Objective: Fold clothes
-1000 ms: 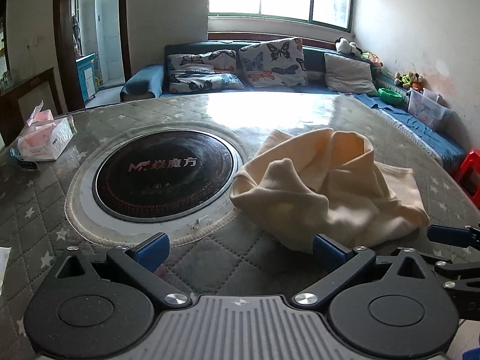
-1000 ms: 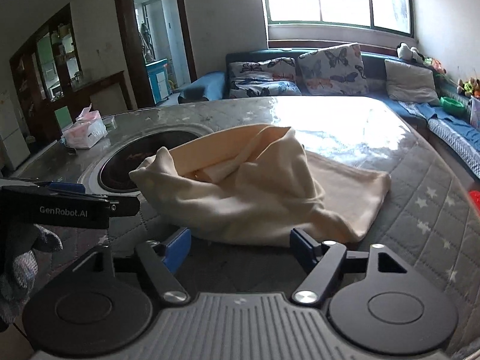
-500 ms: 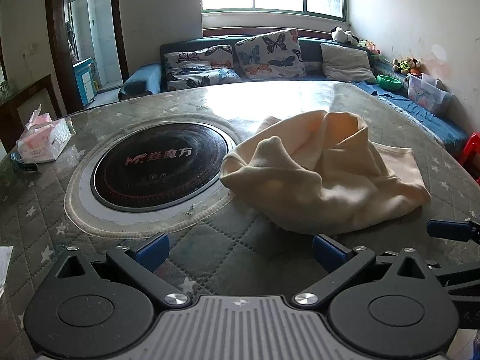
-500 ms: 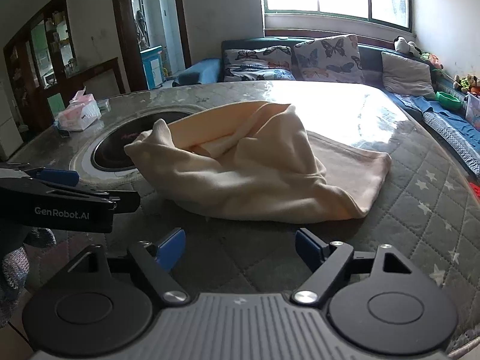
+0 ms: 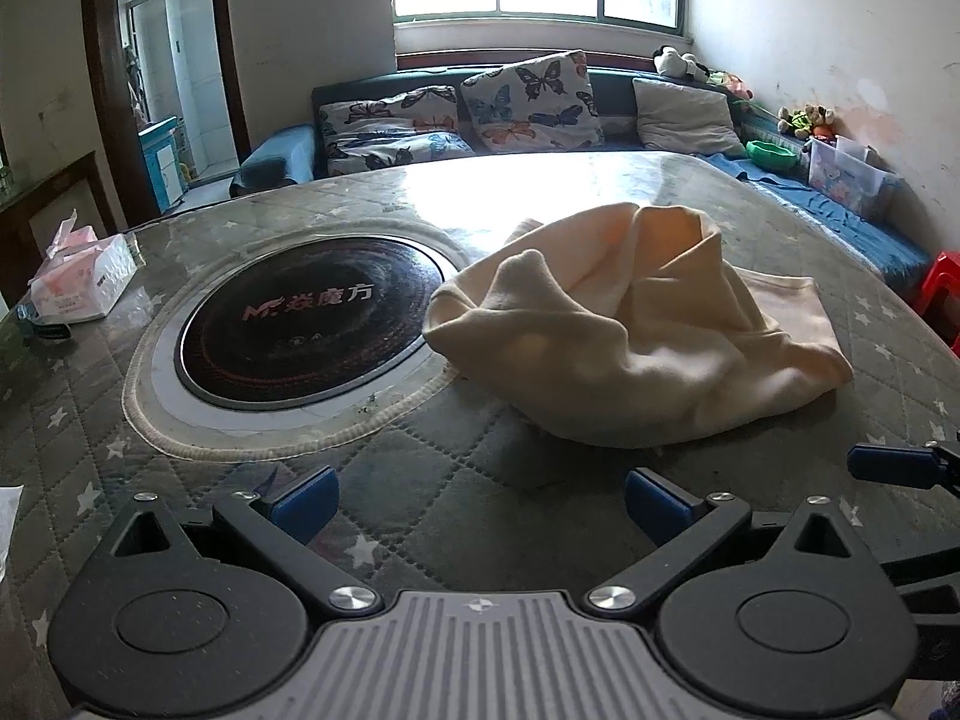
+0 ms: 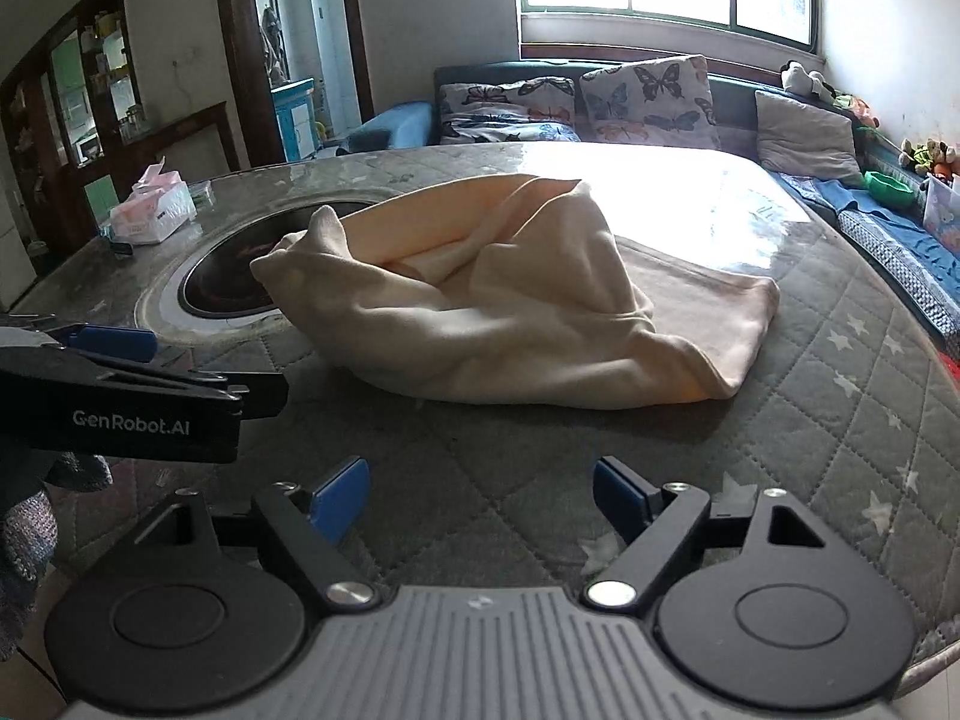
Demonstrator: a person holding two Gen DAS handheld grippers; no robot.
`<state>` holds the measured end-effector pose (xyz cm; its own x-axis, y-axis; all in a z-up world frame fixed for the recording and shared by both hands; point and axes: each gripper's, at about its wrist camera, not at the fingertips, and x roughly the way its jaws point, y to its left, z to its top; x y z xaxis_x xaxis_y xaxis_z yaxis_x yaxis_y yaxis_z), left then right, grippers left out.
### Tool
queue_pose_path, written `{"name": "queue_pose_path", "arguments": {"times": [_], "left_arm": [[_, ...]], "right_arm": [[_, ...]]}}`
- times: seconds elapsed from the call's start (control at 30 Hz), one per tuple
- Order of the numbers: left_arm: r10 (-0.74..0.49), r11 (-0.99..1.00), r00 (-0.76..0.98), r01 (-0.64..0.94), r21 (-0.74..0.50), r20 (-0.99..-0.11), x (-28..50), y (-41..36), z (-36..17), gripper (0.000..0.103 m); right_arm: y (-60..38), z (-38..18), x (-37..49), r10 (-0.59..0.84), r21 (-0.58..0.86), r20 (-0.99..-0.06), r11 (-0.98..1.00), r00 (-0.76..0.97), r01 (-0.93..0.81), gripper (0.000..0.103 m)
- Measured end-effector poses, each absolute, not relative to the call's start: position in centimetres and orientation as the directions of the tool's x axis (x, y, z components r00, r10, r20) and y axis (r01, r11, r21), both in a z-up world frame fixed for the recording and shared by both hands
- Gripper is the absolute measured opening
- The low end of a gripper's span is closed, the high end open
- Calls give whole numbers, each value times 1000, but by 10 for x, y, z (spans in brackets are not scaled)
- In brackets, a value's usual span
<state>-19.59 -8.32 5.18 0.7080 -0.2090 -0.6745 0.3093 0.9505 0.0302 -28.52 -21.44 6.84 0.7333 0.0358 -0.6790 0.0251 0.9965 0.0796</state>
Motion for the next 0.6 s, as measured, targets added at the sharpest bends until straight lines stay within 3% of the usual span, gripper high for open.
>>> {"name": "queue_pose_path", "arguments": {"times": [0.6], "left_arm": [[-211, 949, 690, 313, 23, -692, -190, -85, 50, 103]], "right_arm": [[-211, 66, -278, 37, 80, -703, 996, 711, 28, 84]]}}
